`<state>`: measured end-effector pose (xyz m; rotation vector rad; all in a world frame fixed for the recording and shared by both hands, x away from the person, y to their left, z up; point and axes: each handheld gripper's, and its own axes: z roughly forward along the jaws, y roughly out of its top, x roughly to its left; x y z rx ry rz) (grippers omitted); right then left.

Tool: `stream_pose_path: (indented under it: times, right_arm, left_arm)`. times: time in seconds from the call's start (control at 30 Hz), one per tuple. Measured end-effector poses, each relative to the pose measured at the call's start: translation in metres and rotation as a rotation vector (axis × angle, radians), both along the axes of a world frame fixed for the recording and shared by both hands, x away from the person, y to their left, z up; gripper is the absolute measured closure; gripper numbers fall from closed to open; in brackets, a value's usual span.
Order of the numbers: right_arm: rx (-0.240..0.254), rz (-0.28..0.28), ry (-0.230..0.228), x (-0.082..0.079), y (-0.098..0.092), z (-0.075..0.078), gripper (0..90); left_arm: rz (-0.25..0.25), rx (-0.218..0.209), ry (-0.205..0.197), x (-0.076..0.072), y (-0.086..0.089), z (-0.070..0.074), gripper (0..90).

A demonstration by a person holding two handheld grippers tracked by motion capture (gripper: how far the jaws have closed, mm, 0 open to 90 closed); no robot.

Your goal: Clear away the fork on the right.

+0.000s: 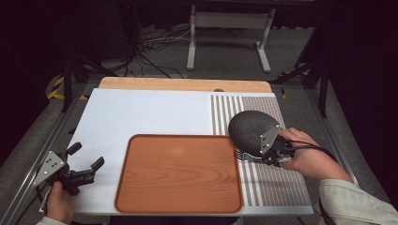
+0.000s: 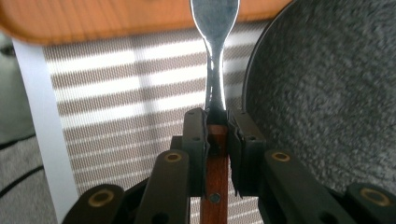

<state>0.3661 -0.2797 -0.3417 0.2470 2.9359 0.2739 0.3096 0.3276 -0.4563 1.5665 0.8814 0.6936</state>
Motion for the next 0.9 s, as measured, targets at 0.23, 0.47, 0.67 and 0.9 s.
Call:
stream_pose_path:
  times: [0.23, 0.47, 0.67, 0.9]
  right_arm:
    - [0.056, -0.036, -0.007, 0.005, 0.016, 0.006, 78.8]
    - [0.113, -0.055, -0.003, 0.008, 0.032, 0.011, 78.8]
    - [0.129, -0.051, -0.007, 0.010, 0.044, 0.013, 78.8]
    - [0.176, -0.096, -0.001, 0.011, 0.055, 0.014, 78.8]
  left_arm:
    - [0.006, -0.004, -0.001, 0.000, 0.000, 0.000, 0.3]
    - [0.005, -0.003, -0.001, 0.000, 0.000, 0.000, 0.3]
    - [0.002, -0.003, -0.001, 0.000, 0.000, 0.000, 0.3]
    - [0.004, -0.002, 0.002, 0.000, 0.000, 0.000, 0.3]
